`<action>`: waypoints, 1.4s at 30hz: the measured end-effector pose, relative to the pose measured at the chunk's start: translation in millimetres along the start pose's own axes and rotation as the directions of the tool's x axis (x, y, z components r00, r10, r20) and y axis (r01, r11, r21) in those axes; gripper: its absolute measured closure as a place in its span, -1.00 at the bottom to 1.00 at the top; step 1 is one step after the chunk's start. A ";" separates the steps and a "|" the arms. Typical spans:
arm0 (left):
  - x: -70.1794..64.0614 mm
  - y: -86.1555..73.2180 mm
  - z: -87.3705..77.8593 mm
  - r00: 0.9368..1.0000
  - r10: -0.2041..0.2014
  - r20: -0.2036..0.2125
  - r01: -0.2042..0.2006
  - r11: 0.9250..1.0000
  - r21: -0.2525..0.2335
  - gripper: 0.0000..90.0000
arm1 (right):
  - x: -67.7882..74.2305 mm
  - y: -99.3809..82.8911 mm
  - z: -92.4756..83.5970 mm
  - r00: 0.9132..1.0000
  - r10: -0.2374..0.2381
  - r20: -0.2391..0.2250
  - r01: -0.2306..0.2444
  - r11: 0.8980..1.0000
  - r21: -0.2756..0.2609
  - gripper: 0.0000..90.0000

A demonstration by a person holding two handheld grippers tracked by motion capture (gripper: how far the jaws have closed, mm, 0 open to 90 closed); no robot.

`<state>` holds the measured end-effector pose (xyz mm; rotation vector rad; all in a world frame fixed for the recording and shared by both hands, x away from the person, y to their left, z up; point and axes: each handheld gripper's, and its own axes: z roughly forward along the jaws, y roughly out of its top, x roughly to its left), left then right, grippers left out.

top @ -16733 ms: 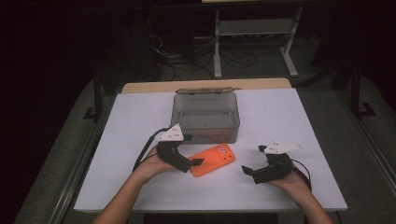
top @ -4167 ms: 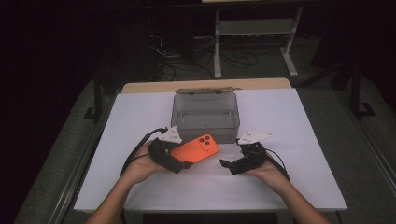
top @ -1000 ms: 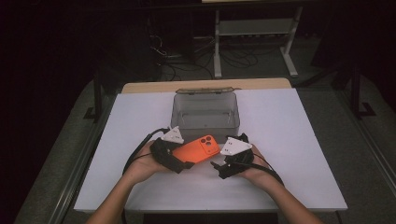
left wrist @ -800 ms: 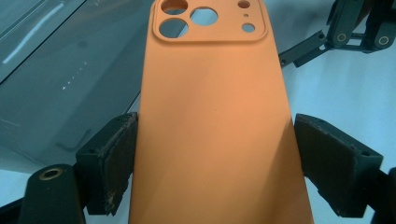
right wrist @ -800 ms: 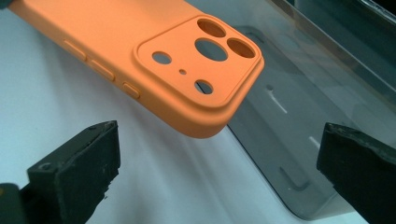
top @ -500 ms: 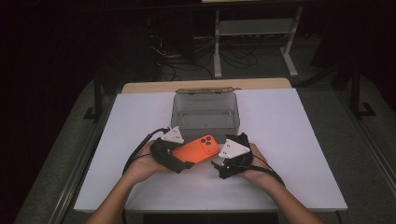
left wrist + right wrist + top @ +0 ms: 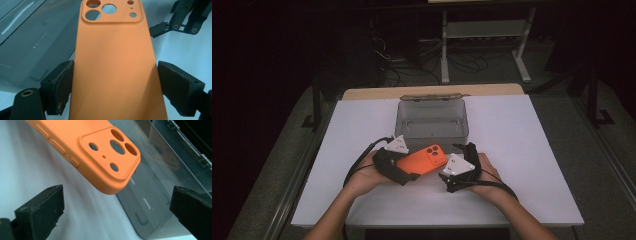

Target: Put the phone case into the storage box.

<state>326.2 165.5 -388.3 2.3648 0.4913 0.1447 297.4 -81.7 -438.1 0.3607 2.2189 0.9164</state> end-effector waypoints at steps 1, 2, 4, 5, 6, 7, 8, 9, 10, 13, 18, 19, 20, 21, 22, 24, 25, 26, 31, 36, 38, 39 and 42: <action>-0.1 0.0 0.1 1.000 -0.001 0.000 0.001 1.000 0.000 -0.63 | 0.5 0.2 0.0 1.000 -0.006 0.003 0.006 1.000 0.000 -1.00; -0.2 0.0 0.1 1.000 0.000 -0.001 0.000 1.000 0.000 -0.63 | 0.8 0.3 0.0 1.000 -0.012 0.007 0.012 1.000 0.001 -1.00; 0.1 0.0 0.0 1.000 0.000 0.000 0.000 1.000 0.001 -0.63 | 1.2 0.6 0.0 1.000 -0.024 0.017 0.024 1.000 0.001 -1.00; 0.1 0.0 -0.1 1.000 0.000 0.000 0.000 1.000 0.001 -0.63 | 1.6 0.7 0.1 0.999 -0.031 0.020 0.031 1.000 0.001 -1.00; 0.3 0.1 -0.1 1.000 0.001 0.000 -0.001 1.000 0.000 -0.63 | 2.0 0.7 0.2 0.999 -0.045 0.027 0.045 0.999 0.003 -1.00; 0.3 0.1 -0.1 1.000 0.000 0.000 0.000 1.000 0.000 -0.63 | 2.5 0.9 0.2 0.998 -0.054 0.032 0.054 0.999 0.004 -1.00; 0.2 0.1 -0.1 1.000 -0.001 0.000 0.001 1.000 -0.002 -0.63 | 2.9 1.0 0.2 0.998 -0.061 0.035 0.061 0.998 0.004 -1.00; 0.1 0.2 -0.1 1.000 -0.001 0.000 0.001 1.000 -0.002 -0.63 | 3.7 1.2 0.2 0.997 -0.063 0.039 0.063 0.998 0.006 -1.00; 0.1 0.3 -0.1 1.000 0.000 0.000 0.000 1.000 -0.002 -0.63 | 4.4 1.4 0.1 0.997 -0.072 0.043 0.071 0.997 0.008 -1.00; 0.0 0.4 0.0 1.000 0.002 0.000 -0.002 1.000 0.000 -0.63 | 6.0 2.2 0.2 0.994 -0.099 0.055 0.099 0.995 0.010 -1.00; 0.0 0.4 0.2 1.000 0.003 0.000 -0.003 1.000 0.002 -0.63 | 7.2 2.4 0.1 0.990 -0.122 0.070 0.122 0.992 0.010 -1.00; 0.1 0.4 0.3 1.000 0.002 0.000 -0.002 1.000 0.002 -0.63 | 7.5 2.4 0.0 0.989 -0.128 0.073 0.128 0.992 0.011 -1.00; 0.2 0.3 0.3 1.000 0.001 0.001 -0.001 1.000 0.001 -0.63 | 7.7 2.3 0.0 0.988 -0.134 0.076 0.133 0.991 0.011 -1.00; 0.2 0.3 0.2 1.000 0.002 0.000 -0.002 1.000 0.001 -0.63 | 7.8 2.4 -0.1 0.987 -0.140 0.079 0.139 0.990 0.012 -1.00; 0.3 0.4 0.1 1.000 0.002 0.000 -0.002 1.000 0.001 -0.63 | 8.0 2.5 -0.1 0.986 -0.144 0.083 0.144 0.990 0.012 -1.00; 0.2 0.3 0.2 1.000 -0.001 0.001 0.001 1.000 0.001 -0.63 | 8.8 2.6 -0.4 0.984 -0.154 0.091 0.154 0.988 0.011 -1.00; 0.0 0.3 0.3 1.000 -0.002 0.001 0.002 1.000 0.002 -0.63 | 8.9 2.7 -0.4 0.983 -0.158 0.092 0.158 0.987 0.011 -1.00; 0.1 0.4 0.4 1.000 -0.001 0.001 0.001 1.000 0.002 -0.63 | 9.5 2.7 -0.6 0.983 -0.160 0.094 0.159 0.987 0.013 -1.00; 0.0 0.6 0.5 1.000 0.001 0.001 -0.001 1.000 0.001 -0.63 | 11.3 3.6 -0.7 0.976 -0.185 0.113 0.184 0.983 0.017 -1.00; -0.3 0.5 1.0 1.000 -0.002 0.001 0.002 1.000 -0.002 -0.63 | 12.9 4.2 -1.1 0.971 -0.201 0.128 0.200 0.980 0.021 -1.00; -0.7 0.6 1.3 1.000 -0.004 0.001 0.004 1.000 -0.003 -0.63 | 13.1 4.5 -1.4 0.968 -0.210 0.137 0.209 0.978 0.022 -1.00; -0.7 0.6 1.4 1.000 -0.004 0.001 0.004 1.000 -0.003 -0.63 | 12.9 4.7 -1.6 0.965 -0.221 0.141 0.220 0.975 0.024 -1.00; -0.6 0.5 1.5 1.000 -0.005 0.002 0.005 1.000 0.001 -0.63 | 13.6 5.2 -2.1 0.960 -0.234 0.153 0.233 0.972 0.024 -1.00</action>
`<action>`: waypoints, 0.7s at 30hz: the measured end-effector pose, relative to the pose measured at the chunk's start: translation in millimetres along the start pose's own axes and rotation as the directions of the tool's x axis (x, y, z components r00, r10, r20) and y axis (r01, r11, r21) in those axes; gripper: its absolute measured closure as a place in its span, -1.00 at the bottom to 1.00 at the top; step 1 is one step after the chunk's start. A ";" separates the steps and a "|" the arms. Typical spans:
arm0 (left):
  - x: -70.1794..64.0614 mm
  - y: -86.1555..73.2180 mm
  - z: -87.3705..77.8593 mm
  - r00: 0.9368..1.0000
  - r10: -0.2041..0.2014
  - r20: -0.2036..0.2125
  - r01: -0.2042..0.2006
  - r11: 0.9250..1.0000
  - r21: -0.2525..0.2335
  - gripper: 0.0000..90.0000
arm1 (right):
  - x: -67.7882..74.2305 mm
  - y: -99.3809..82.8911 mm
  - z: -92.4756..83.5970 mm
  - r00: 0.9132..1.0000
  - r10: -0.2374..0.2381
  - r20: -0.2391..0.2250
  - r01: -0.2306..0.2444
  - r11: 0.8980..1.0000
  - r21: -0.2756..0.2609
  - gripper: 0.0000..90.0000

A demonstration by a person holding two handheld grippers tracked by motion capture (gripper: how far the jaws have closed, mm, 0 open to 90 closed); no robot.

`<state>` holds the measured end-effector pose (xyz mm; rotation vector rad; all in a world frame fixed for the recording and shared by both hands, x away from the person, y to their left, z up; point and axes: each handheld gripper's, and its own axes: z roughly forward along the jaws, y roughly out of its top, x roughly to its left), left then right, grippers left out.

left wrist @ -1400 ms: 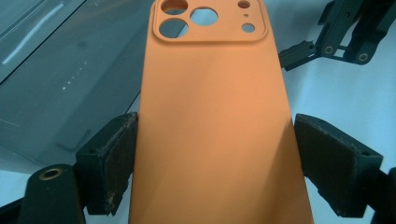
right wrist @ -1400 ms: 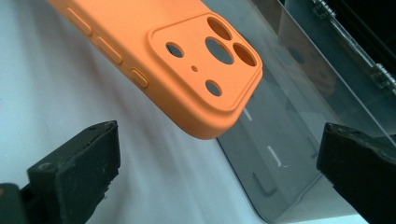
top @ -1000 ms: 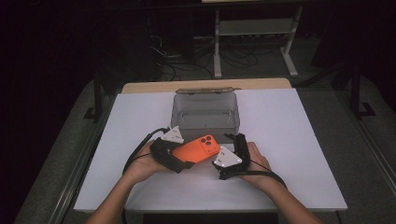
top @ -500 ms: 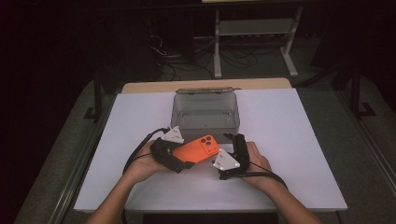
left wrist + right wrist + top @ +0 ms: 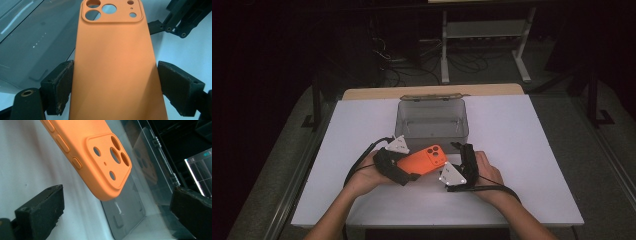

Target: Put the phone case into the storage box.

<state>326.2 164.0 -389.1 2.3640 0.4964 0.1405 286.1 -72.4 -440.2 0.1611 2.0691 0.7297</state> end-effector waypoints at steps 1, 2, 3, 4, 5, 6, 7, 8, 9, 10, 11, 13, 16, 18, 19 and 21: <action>0.0 0.0 -0.1 1.000 -0.001 0.000 0.001 1.000 0.000 -0.63 | -0.2 0.0 0.1 1.000 -0.015 0.006 0.015 1.000 -0.003 -1.00; 0.1 0.0 -0.2 1.000 -0.001 0.000 0.001 1.000 -0.001 -0.63 | -0.2 0.1 0.1 1.000 -0.026 0.009 0.026 1.000 -0.004 -1.00; 0.2 0.0 -0.4 1.000 0.000 0.000 0.000 1.000 -0.001 -0.63 | 0.1 0.2 0.0 0.999 -0.031 0.013 0.031 1.000 -0.004 -1.00; 0.3 0.0 -0.6 1.000 0.001 -0.002 -0.001 1.000 -0.001 -0.63 | 0.5 0.4 -0.1 0.999 -0.035 0.018 0.035 0.999 -0.004 -1.00; 0.4 0.0 -0.7 1.000 0.001 -0.003 -0.001 1.000 -0.001 -0.63 | 0.5 0.7 -0.2 0.999 -0.045 0.022 0.046 0.999 -0.005 -1.00; 0.5 0.0 -0.8 1.000 0.001 -0.003 -0.001 1.000 0.000 -0.63 | 0.8 0.9 -0.4 0.998 -0.053 0.027 0.053 0.999 -0.004 -1.00; 0.5 0.0 -0.8 1.000 0.000 -0.002 0.000 1.000 -0.001 -0.63 | 1.1 1.1 -0.6 0.998 -0.060 0.029 0.060 0.998 -0.002 -1.00; 0.5 0.0 -0.8 1.000 0.001 -0.003 -0.001 1.000 -0.001 -0.63 | 1.3 1.3 -0.7 0.997 -0.070 0.033 0.070 0.998 -0.002 -1.00; 0.4 0.0 -0.7 1.000 0.001 -0.003 -0.001 1.000 -0.001 -0.63 | 2.0 1.6 -0.6 0.997 -0.072 0.036 0.072 0.997 -0.004 -1.00; 0.4 0.1 -0.7 1.000 0.000 -0.003 0.000 1.000 -0.002 -0.63 | 2.6 1.8 -0.7 0.996 -0.081 0.041 0.081 0.997 -0.003 -1.00; 0.5 0.1 -0.6 1.000 0.001 -0.003 -0.001 1.000 -0.001 -0.63 | 3.2 2.2 -0.9 0.995 -0.087 0.045 0.087 0.996 -0.003 -1.00; 0.6 0.1 -0.7 1.000 0.001 -0.003 -0.001 1.000 -0.001 -0.63 | 3.8 2.9 -1.3 0.993 -0.102 0.059 0.103 0.995 -0.004 -1.00; 0.9 0.1 -1.1 1.000 0.004 -0.003 -0.004 1.000 0.002 -0.63 | 5.0 3.9 -1.6 0.990 -0.124 0.073 0.124 0.992 -0.006 -1.00; 0.9 0.2 -1.1 1.000 0.004 -0.003 -0.004 1.000 0.002 -0.63 | 6.2 4.2 -1.4 0.987 -0.141 0.078 0.142 0.990 -0.004 -1.00; 0.9 0.2 -1.1 1.000 0.004 -0.003 -0.004 1.000 0.002 -0.63 | 6.9 4.5 -1.4 0.985 -0.150 0.085 0.150 0.989 -0.002 -1.00; 0.8 0.3 -1.0 1.000 0.003 -0.003 -0.003 1.000 0.002 -0.63 | 7.9 4.8 -1.3 0.981 -0.169 0.092 0.170 0.985 -0.002 -1.00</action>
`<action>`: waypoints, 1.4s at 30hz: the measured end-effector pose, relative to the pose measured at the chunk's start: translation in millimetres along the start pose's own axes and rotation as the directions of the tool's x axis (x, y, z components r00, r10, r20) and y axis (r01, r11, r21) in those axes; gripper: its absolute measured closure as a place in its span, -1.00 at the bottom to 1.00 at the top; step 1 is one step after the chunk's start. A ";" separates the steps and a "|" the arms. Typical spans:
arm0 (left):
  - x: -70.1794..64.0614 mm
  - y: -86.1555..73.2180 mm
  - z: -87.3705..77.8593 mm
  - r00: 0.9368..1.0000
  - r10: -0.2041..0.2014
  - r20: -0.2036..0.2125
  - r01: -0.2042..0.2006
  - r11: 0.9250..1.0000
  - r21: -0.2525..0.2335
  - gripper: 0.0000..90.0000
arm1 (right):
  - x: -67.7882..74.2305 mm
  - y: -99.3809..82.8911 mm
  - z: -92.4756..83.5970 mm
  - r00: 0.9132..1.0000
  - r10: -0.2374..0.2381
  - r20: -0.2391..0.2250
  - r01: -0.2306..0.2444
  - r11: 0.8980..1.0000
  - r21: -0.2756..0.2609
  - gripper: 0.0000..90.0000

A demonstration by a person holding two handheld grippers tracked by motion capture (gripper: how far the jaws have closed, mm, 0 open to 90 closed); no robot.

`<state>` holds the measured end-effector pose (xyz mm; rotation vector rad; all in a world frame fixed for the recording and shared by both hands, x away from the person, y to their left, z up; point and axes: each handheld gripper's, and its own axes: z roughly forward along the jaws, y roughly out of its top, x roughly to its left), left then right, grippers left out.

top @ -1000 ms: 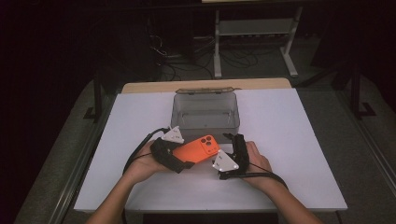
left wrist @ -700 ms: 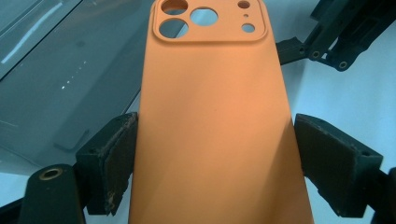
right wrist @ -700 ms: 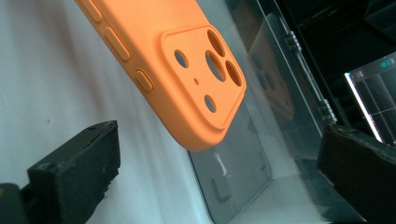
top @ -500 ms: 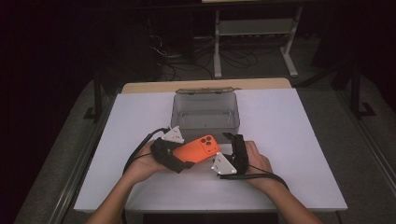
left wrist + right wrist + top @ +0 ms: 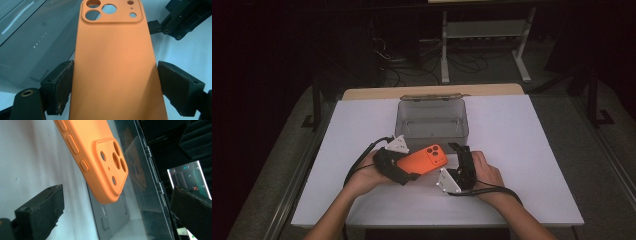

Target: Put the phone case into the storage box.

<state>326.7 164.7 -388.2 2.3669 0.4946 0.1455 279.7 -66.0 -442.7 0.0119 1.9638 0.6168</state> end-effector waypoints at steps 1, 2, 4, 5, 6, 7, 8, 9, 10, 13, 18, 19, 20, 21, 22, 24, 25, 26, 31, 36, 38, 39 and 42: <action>0.0 0.1 0.0 1.000 0.000 0.000 0.000 1.000 0.001 -0.63 | 0.3 0.4 -0.2 1.000 -0.007 0.003 0.007 1.000 -0.002 -1.00; 0.0 0.1 0.0 1.000 0.000 0.000 0.000 1.000 0.001 -0.63 | 0.6 0.6 -0.3 1.000 -0.009 0.003 0.009 1.000 -0.002 -1.00; 0.2 0.0 0.1 1.000 0.000 0.000 0.000 1.000 0.000 -0.63 | 1.3 1.2 -0.4 1.000 -0.023 0.011 0.023 1.000 -0.004 -1.00; 0.1 0.0 0.0 1.000 -0.001 0.000 0.001 1.000 0.000 -0.63 | 1.9 1.4 -0.3 0.999 -0.028 0.017 0.028 1.000 -0.006 -1.00; 0.1 0.1 -0.1 1.000 0.000 0.000 0.000 1.000 0.001 -0.63 | 2.1 1.7 -0.2 0.999 -0.037 0.020 0.038 0.999 -0.008 -1.00; 0.0 0.1 0.0 1.000 0.000 0.000 0.000 1.000 0.000 -0.63 | 2.3 2.0 -0.3 0.999 -0.042 0.021 0.042 0.999 -0.007 -1.00; 0.0 0.1 -0.1 1.000 -0.001 0.000 0.001 1.000 0.000 -0.63 | 2.7 2.1 -0.3 0.999 -0.045 0.023 0.045 0.999 -0.006 -1.00; 0.1 0.1 -0.1 1.000 0.001 0.000 -0.001 1.000 0.001 -0.63 | 3.2 2.4 -0.4 0.998 -0.050 0.027 0.051 0.999 -0.005 -1.00; 0.0 0.1 -0.1 1.000 0.000 0.000 0.000 1.000 0.001 -0.63 | 3.8 2.6 -0.5 0.998 -0.055 0.030 0.056 0.998 -0.006 -1.00; 0.3 0.2 -0.1 1.000 0.003 0.000 -0.003 1.000 0.001 -0.63 | 5.3 3.6 -0.6 0.997 -0.066 0.038 0.066 0.998 -0.004 -1.00; 0.4 0.4 -0.1 1.000 0.003 0.000 -0.003 1.000 0.000 -0.63 | 7.3 4.8 -1.1 0.994 -0.094 0.057 0.094 0.996 -0.003 -1.00; 0.4 0.4 -0.1 1.000 0.003 0.000 -0.003 1.000 0.000 -0.63 | 7.5 4.9 -1.1 0.993 -0.103 0.062 0.104 0.995 -0.004 -1.00; 0.3 0.4 -0.1 1.000 0.003 -0.001 -0.003 1.000 0.000 -0.63 | 7.9 5.1 -1.2 0.992 -0.109 0.066 0.109 0.994 -0.004 -1.00; 0.4 0.4 -0.2 1.000 0.003 -0.001 -0.003 1.000 0.000 -0.63 | 7.8 5.2 -1.3 0.989 -0.126 0.070 0.127 0.992 -0.004 -1.00; 0.3 0.5 -0.3 1.000 0.003 -0.001 -0.003 1.000 0.000 -0.63 | 7.9 5.1 -1.3 0.987 -0.139 0.076 0.140 0.990 -0.006 -1.00; 0.5 0.5 -0.5 1.000 0.005 -0.001 -0.005 1.000 0.002 -0.63 | 8.7 5.5 -1.4 0.984 -0.157 0.086 0.159 0.987 -0.007 -1.00; 0.4 0.5 -0.5 1.000 0.005 0.000 -0.005 1.000 0.002 -0.63 | 9.0 5.6 -1.5 0.981 -0.169 0.093 0.171 0.985 -0.007 -1.00; 0.5 0.5 -0.5 1.000 0.006 -0.001 -0.006 1.000 0.004 -0.63 | 9.4 5.7 -1.5 0.980 -0.173 0.095 0.174 0.985 -0.008 -1.00; 0.1 0.5 -0.3 1.000 0.000 -0.002 0.000 1.000 -0.001 -0.63 | 11.0 5.5 -1.4 0.974 -0.196 0.111 0.197 0.980 -0.001 -1.00; 0.2 0.4 -0.3 1.000 0.002 -0.002 -0.002 1.000 0.001 -0.63 | 12.3 5.5 -1.6 0.964 -0.234 0.130 0.235 0.972 0.007 -1.00; 0.3 0.4 -0.1 1.000 0.001 -0.002 -0.001 1.000 -0.001 -0.63 | 12.9 5.5 -1.7 0.961 -0.242 0.137 0.243 0.970 0.009 -1.00; 0.3 0.5 -0.1 1.000 0.001 -0.002 -0.001 1.000 0.000 -0.63 | 13.1 5.6 -1.8 0.959 -0.247 0.140 0.248 0.969 0.010 -1.00; 0.3 0.5 -0.1 1.000 0.001 -0.002 -0.001 1.000 -0.001 -0.63 | 14.2 5.4 -1.6 0.955 -0.259 0.145 0.260 0.965 0.014 -1.00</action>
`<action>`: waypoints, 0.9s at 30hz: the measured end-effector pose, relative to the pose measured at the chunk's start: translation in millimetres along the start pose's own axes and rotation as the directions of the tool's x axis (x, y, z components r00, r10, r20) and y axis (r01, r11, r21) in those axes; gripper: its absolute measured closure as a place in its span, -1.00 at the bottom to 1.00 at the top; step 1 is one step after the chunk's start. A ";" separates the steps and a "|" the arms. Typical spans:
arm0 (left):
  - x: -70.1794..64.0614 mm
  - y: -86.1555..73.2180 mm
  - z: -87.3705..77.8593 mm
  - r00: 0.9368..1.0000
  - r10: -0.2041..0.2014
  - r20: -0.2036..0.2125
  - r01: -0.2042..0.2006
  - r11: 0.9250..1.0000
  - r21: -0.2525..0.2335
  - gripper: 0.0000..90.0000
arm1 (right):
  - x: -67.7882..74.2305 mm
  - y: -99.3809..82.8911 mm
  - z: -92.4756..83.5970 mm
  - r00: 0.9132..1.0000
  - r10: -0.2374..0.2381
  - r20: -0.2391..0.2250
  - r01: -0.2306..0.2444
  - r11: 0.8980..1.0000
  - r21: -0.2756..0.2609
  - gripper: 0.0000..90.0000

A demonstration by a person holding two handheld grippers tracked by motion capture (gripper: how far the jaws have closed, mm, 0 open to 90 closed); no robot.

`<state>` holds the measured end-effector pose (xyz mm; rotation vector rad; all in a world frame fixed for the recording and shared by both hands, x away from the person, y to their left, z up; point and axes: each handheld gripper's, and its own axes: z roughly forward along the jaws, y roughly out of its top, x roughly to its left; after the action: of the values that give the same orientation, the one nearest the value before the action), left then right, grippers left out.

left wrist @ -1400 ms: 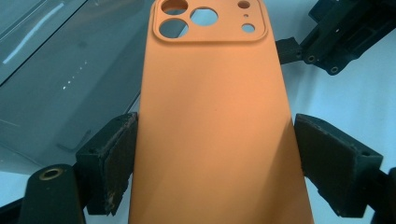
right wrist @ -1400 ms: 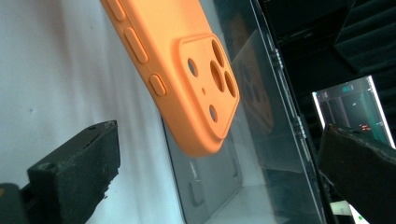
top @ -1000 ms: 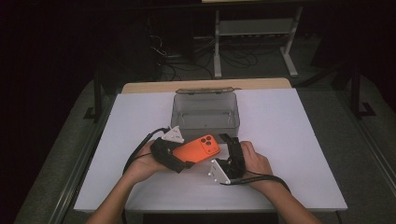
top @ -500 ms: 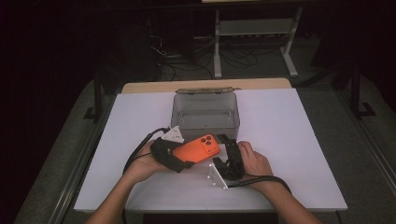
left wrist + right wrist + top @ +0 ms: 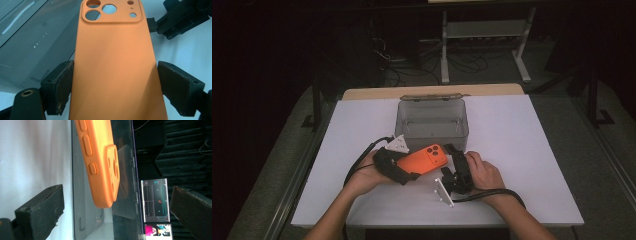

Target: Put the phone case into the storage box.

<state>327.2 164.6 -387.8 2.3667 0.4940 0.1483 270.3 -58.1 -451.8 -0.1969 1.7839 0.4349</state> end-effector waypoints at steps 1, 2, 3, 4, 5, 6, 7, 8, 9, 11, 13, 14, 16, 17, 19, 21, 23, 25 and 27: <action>0.0 0.0 0.0 1.000 0.000 0.000 0.000 1.000 0.000 -0.63 | 0.2 0.0 0.1 1.000 -0.003 0.000 0.003 1.000 -0.001 -1.00; -0.1 0.0 0.0 1.000 -0.001 0.000 0.001 1.000 -0.001 -0.63 | 0.4 0.0 0.2 1.000 -0.006 0.001 0.006 1.000 -0.001 -1.00; -0.1 0.1 -0.1 1.000 0.000 0.000 0.000 1.000 0.000 -0.63 | 0.5 0.0 0.1 1.000 -0.009 0.003 0.009 1.000 -0.001 -1.00; -0.1 0.1 -0.1 1.000 -0.001 -0.001 0.001 1.000 -0.001 -0.63 | 0.5 0.2 0.0 1.000 -0.009 0.004 0.009 1.000 -0.002 -1.00; -0.1 0.1 -0.2 1.000 -0.001 -0.001 0.001 1.000 -0.001 -0.63 | 0.5 0.3 0.0 1.000 -0.008 0.005 0.008 1.000 -0.003 -1.00; -0.1 0.2 -0.1 1.000 -0.001 -0.001 0.001 1.000 -0.001 -0.63 | 0.4 0.5 -0.1 1.000 -0.009 0.006 0.009 1.000 -0.004 -1.00; -0.1 0.1 0.0 1.000 -0.001 -0.001 0.001 1.000 -0.001 -0.63 | 0.5 0.6 -0.2 1.000 -0.010 0.008 0.010 1.000 -0.003 -1.00; 0.0 0.0 0.0 1.000 0.000 0.000 0.000 1.000 0.000 -0.63 | 0.4 0.8 -0.2 1.000 -0.010 0.008 0.010 1.000 -0.004 -1.00; 0.0 -0.1 -0.2 1.000 -0.001 -0.001 0.001 1.000 0.001 -0.63 | 0.3 1.0 -0.2 1.000 -0.009 0.008 0.009 1.000 -0.004 -1.00; 0.3 0.0 -0.8 1.000 -0.006 -0.003 0.006 1.000 0.001 -0.63 | 0.2 1.7 -0.2 1.000 -0.009 0.010 0.009 1.000 -0.005 -1.00; 0.7 0.2 -1.2 1.000 -0.005 -0.005 0.005 1.000 0.002 -0.63 | -0.1 3.0 0.0 1.000 -0.002 0.009 0.002 1.000 -0.005 -1.00; 0.8 0.2 -1.3 1.000 -0.005 -0.006 0.005 1.000 0.002 -0.63 | -0.1 3.7 -0.1 1.000 -0.003 0.008 0.003 1.000 -0.005 -1.00; 0.8 0.4 -1.6 1.000 -0.008 -0.007 0.008 1.000 0.000 -0.63 | 0.2 5.5 0.0 1.000 -0.009 0.008 0.009 1.000 -0.007 -1.00; 0.7 0.5 -1.8 1.000 -0.010 -0.007 0.010 1.000 -0.001 -0.63 | 0.3 6.7 0.1 1.000 -0.016 0.010 0.016 1.000 -0.009 -1.00; 1.1 0.8 -2.7 1.000 -0.009 -0.008 0.009 1.000 0.000 -0.63 | 0.4 8.7 0.8 1.000 -0.022 0.012 0.022 1.000 -0.013 -1.00; 1.1 1.0 -3.1 1.000 -0.009 -0.009 0.009 1.000 -0.003 -0.63 | -0.2 10.2 1.4 1.000 -0.026 0.016 0.026 1.000 -0.014 -1.00; 1.1 1.0 -3.3 1.000 -0.012 -0.010 0.012 1.000 -0.005 -0.63 | -1.2 12.1 2.5 0.999 -0.031 0.018 0.032 0.999 -0.016 -1.00; 1.1 1.0 -3.3 1.000 -0.012 -0.010 0.012 1.000 -0.004 -0.63 | -2.0 14.1 3.0 0.999 -0.037 0.022 0.037 0.999 -0.017 -1.00; 1.2 1.0 -3.1 1.000 -0.013 -0.010 0.012 1.000 -0.003 -0.63 | -2.4 15.8 3.6 0.999 -0.038 0.025 0.039 0.999 -0.022 -1.00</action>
<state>327.8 166.2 -384.9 2.3605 0.5127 0.1547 268.4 -42.5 -447.3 -0.2405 1.7485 0.4287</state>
